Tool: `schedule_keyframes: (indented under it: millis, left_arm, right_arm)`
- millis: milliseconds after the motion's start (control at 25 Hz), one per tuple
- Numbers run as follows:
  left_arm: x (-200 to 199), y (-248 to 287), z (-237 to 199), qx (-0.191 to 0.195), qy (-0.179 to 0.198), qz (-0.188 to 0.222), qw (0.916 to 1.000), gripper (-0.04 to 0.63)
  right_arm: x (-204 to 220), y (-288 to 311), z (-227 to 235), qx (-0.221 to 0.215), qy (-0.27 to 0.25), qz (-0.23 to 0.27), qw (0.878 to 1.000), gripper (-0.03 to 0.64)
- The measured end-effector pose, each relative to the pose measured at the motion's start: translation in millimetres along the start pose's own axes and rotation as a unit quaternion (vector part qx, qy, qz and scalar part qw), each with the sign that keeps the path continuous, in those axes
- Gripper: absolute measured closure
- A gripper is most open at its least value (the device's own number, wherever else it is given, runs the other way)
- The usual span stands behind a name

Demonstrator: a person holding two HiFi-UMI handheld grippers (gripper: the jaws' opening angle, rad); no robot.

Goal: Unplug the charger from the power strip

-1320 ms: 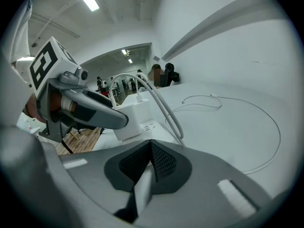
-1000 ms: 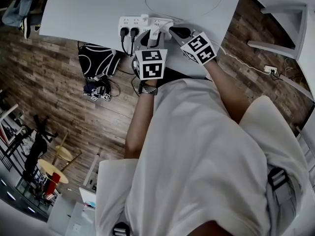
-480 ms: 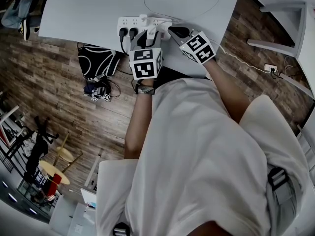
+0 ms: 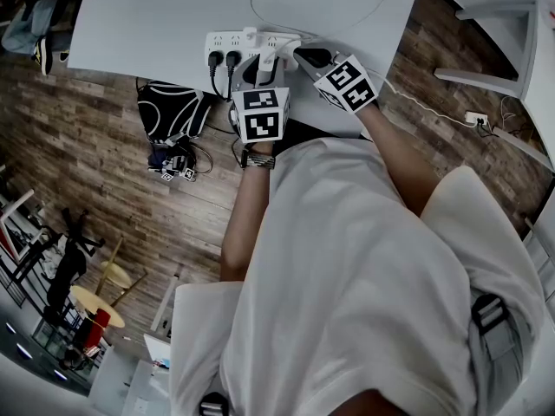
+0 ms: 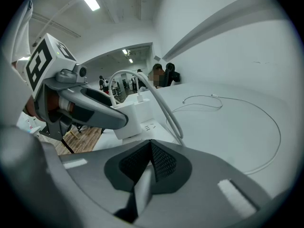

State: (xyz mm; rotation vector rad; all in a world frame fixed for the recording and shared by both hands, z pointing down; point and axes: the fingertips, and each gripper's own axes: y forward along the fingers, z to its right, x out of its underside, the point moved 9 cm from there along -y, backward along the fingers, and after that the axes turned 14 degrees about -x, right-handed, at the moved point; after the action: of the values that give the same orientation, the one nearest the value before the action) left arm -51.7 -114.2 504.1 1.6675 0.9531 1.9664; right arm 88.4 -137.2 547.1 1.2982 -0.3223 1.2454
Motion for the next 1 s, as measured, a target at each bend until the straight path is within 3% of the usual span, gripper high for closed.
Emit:
schedule_keyframes:
  millis: [400,520,680,760,920,1000]
  left_arm:
    - [2,2,-10,0.024,-0.079,-0.008,0.9965,0.448]
    - [1,2,-9,0.02,-0.071,-0.008,0.9972,0.449]
    - [-1,0,-2,0.002,-0.009,-0.003,1.0,0.449]
    - [-1,-1,1,-0.003,0.002,0.0,1.0,0.449]
    - [-1,0,0,-0.003,-0.003,0.0,1.0,0.449]
    - [0,0,-4,0.006,-0.04,-0.002,0.9992,0.449]
  right_arm:
    - [0,0,0,0.001,-0.001,0.001,1.0,0.615]
    - [0,0,1,0.001,-0.002,0.001,1.0,0.615]
    - [0,1,1,0.001,-0.002,0.001,1.0,0.615]
    - [0,0,1,0.001,-0.002,0.001,1.0,0.615]
    - [0,1,1,0.001,-0.003,0.002,1.0,0.615]
    - [0,1,1,0.0,-0.003,0.002,1.0,0.615]
